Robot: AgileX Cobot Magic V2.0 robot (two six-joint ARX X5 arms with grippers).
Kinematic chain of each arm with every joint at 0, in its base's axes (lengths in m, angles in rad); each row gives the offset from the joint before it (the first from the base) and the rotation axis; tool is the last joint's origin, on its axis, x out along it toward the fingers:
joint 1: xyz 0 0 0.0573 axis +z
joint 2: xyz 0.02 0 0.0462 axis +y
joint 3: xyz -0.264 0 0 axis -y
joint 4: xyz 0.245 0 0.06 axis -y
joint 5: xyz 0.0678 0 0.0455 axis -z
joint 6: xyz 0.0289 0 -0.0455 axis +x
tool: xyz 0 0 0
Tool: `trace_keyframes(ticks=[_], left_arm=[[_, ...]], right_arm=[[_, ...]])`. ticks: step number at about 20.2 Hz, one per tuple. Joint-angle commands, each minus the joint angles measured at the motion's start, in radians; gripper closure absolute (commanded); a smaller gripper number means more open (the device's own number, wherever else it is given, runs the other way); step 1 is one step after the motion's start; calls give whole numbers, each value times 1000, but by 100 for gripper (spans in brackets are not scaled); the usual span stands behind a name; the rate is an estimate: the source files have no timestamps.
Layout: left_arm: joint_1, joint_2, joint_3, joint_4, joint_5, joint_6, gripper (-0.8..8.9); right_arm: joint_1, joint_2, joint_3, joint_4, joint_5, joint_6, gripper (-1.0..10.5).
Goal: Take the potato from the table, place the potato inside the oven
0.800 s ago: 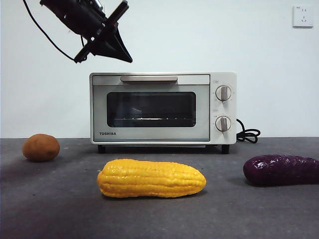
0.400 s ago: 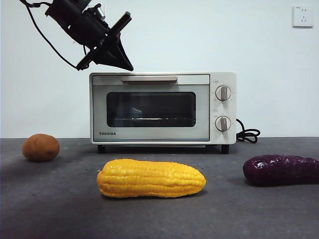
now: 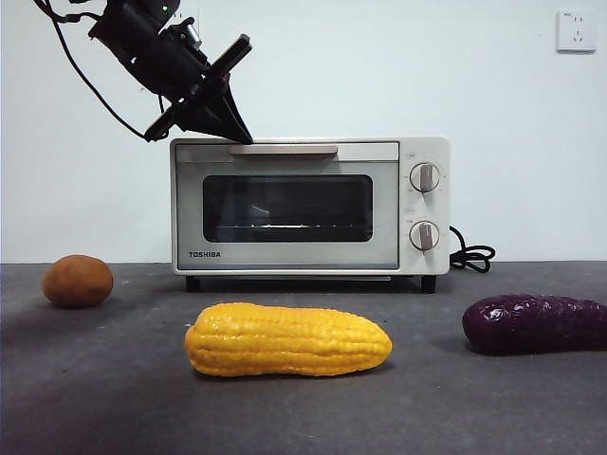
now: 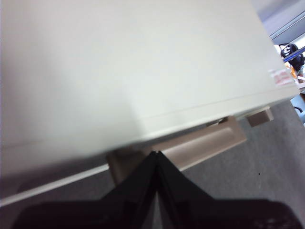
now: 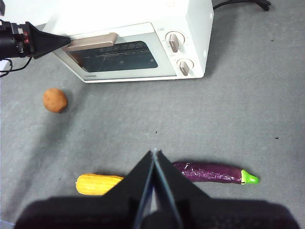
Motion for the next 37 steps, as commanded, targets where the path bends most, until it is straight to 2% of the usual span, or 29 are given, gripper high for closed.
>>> trace_keyframes(ticks=[1, 7, 12, 15, 18, 20, 22, 24, 28, 33, 37], left_arm=[[-5, 20, 2, -27, -10, 26, 819], [-6, 20, 2, -114, -31, 60, 819], [-9, 20, 2, -121, -37, 52, 819], [-29, 20, 2, -182, -91, 96, 819], [-42, 20, 2, -219, -93, 115, 819], [-55, 20, 2, -284, -140, 181, 820], [-71, 20, 2, -376, -246, 268, 820], [-77, 20, 2, -428, -298, 302, 820], [-77, 21, 1, -491, -303, 321, 820], [-89, 21, -6, -523, -365, 322, 820], [-114, 21, -71, -490, -370, 314, 820]], right_arm=[[1, -1, 3, -3, -4, -11, 950], [1, -2, 3, -10, -16, -11, 950], [1, -2, 3, -18, -16, -11, 950], [1, -2, 3, -23, -16, -12, 950], [1, -2, 3, -23, -16, -12, 950], [1, -2, 3, -23, -16, -12, 950], [1, -2, 3, -23, -16, -24, 950], [1, -2, 3, -21, -15, -27, 950], [1, -2, 3, -12, -15, -29, 950], [1, -2, 3, -9, -15, -30, 950], [1, -1, 3, -7, -15, -32, 950]])
